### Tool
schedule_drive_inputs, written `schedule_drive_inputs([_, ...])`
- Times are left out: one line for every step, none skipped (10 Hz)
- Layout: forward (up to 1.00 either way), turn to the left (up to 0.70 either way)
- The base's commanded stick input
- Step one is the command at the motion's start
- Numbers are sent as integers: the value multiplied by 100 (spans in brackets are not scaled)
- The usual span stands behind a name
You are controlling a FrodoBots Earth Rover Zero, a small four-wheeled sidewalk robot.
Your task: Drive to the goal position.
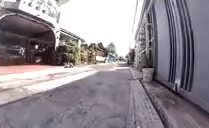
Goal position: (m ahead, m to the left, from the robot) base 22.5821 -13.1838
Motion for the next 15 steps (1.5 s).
schedule_drive_inputs([70,0])
schedule_drive_inputs([70,0])
schedule_drive_inputs([70,0])
schedule_drive_inputs([70,0])
schedule_drive_inputs([70,0])
schedule_drive_inputs([70,0])
schedule_drive_inputs([70,0])
schedule_drive_inputs([70,0])
schedule_drive_inputs([70,0])
schedule_drive_inputs([70,0])
schedule_drive_inputs([70,0])
schedule_drive_inputs([70,0])
schedule_drive_inputs([70,0])
schedule_drive_inputs([70,0])
schedule_drive_inputs([70,0])
